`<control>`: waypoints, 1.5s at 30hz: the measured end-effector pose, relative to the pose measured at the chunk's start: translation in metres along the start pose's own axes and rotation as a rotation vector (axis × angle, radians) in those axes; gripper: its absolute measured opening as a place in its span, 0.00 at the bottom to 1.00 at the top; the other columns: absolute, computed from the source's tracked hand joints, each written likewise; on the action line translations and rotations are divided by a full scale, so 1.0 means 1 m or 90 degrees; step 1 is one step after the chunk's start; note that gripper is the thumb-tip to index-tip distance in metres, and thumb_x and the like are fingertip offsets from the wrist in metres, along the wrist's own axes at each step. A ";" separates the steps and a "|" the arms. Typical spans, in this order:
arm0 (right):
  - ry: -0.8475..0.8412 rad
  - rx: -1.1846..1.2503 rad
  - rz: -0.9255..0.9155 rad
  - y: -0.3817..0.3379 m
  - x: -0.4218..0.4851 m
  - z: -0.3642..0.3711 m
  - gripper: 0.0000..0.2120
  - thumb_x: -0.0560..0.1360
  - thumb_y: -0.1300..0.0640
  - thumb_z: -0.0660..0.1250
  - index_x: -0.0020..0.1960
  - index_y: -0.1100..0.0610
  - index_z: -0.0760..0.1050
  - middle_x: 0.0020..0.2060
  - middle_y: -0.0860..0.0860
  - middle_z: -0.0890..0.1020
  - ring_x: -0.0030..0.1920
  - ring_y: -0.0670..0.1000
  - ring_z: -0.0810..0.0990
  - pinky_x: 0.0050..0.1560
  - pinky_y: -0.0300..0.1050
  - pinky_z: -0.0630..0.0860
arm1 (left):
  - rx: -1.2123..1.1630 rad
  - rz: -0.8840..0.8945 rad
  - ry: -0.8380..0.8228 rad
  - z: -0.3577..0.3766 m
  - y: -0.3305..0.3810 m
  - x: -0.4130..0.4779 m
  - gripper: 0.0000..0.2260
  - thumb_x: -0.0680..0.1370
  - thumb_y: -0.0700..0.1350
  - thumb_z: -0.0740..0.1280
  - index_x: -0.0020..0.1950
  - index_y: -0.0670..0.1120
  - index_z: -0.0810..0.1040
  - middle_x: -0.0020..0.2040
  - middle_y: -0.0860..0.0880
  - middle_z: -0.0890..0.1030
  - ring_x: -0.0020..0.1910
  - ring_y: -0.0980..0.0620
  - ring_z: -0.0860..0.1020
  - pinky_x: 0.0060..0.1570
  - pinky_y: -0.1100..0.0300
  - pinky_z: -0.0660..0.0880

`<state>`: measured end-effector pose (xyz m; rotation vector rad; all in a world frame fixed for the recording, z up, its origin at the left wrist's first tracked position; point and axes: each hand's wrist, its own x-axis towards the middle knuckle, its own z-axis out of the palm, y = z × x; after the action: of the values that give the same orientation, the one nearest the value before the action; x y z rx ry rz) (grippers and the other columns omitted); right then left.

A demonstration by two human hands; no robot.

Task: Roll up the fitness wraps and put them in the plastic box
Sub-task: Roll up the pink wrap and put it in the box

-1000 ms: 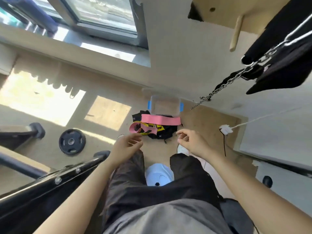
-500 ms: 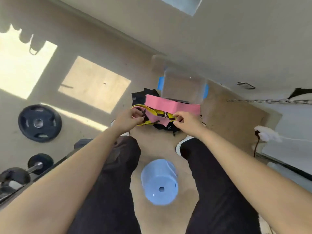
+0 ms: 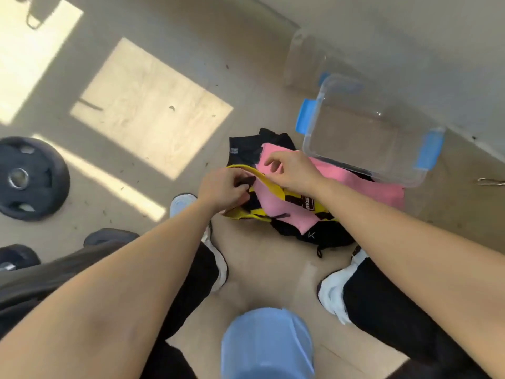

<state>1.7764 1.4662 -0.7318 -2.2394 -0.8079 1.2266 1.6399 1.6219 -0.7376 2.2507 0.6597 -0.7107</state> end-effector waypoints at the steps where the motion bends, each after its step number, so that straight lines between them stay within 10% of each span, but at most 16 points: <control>1: -0.013 -0.012 -0.029 -0.002 0.009 -0.001 0.13 0.75 0.50 0.73 0.58 0.52 0.82 0.47 0.48 0.83 0.47 0.48 0.80 0.51 0.47 0.79 | -0.010 -0.006 0.003 -0.003 -0.007 0.008 0.08 0.77 0.48 0.71 0.54 0.49 0.85 0.46 0.50 0.84 0.47 0.47 0.80 0.44 0.54 0.75; 9: -0.031 0.204 -0.072 -0.020 0.031 -0.018 0.17 0.77 0.56 0.73 0.64 0.56 0.78 0.55 0.55 0.83 0.51 0.51 0.82 0.49 0.44 0.79 | -0.265 -0.029 0.089 -0.088 -0.008 0.017 0.08 0.78 0.35 0.72 0.56 0.35 0.80 0.44 0.43 0.81 0.41 0.48 0.81 0.35 0.63 0.81; 13: 0.026 0.311 -0.096 -0.031 -0.006 -0.035 0.18 0.77 0.56 0.73 0.66 0.56 0.77 0.56 0.54 0.81 0.51 0.51 0.81 0.47 0.43 0.76 | -0.328 0.076 0.117 -0.113 0.040 -0.020 0.11 0.79 0.39 0.72 0.61 0.40 0.80 0.50 0.44 0.84 0.46 0.49 0.83 0.46 0.57 0.81; 21: 0.102 0.460 -0.225 -0.093 -0.132 -0.070 0.08 0.78 0.52 0.71 0.56 0.51 0.79 0.50 0.49 0.83 0.53 0.48 0.81 0.57 0.48 0.70 | -0.305 0.302 0.230 -0.146 0.129 -0.146 0.13 0.79 0.38 0.72 0.61 0.33 0.80 0.50 0.39 0.84 0.41 0.51 0.84 0.38 0.62 0.81; 29: 0.230 0.461 -0.378 -0.141 -0.257 -0.111 0.08 0.79 0.59 0.70 0.57 0.60 0.77 0.47 0.55 0.84 0.51 0.55 0.85 0.52 0.51 0.82 | -0.478 0.459 0.333 -0.140 0.192 -0.229 0.16 0.82 0.50 0.69 0.61 0.38 0.80 0.51 0.43 0.85 0.45 0.49 0.84 0.44 0.56 0.81; 33: 0.381 0.528 -0.399 -0.144 -0.290 -0.120 0.03 0.79 0.60 0.70 0.52 0.57 0.77 0.48 0.55 0.83 0.48 0.52 0.85 0.45 0.47 0.82 | -0.397 0.522 0.153 -0.115 0.186 -0.231 0.25 0.78 0.64 0.65 0.64 0.47 0.80 0.54 0.45 0.84 0.51 0.47 0.84 0.50 0.54 0.81; 38: 0.545 0.577 -0.356 -0.136 -0.313 -0.146 0.05 0.78 0.60 0.72 0.47 0.56 0.76 0.43 0.52 0.84 0.41 0.49 0.85 0.38 0.44 0.80 | -0.274 0.486 0.031 -0.085 0.166 -0.195 0.13 0.78 0.47 0.73 0.59 0.42 0.83 0.50 0.47 0.87 0.48 0.53 0.85 0.48 0.62 0.77; 45: 0.693 0.571 -0.218 -0.096 -0.296 -0.193 0.08 0.76 0.61 0.74 0.43 0.54 0.76 0.41 0.51 0.84 0.41 0.50 0.84 0.42 0.48 0.82 | 0.126 0.508 0.133 -0.091 0.169 -0.128 0.02 0.77 0.50 0.75 0.46 0.53 0.84 0.46 0.54 0.83 0.45 0.52 0.82 0.50 0.49 0.79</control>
<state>1.7884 1.3117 -0.4001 -1.5252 -0.1100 0.0290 1.6797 1.5467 -0.5235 2.5036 -0.2525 -0.1429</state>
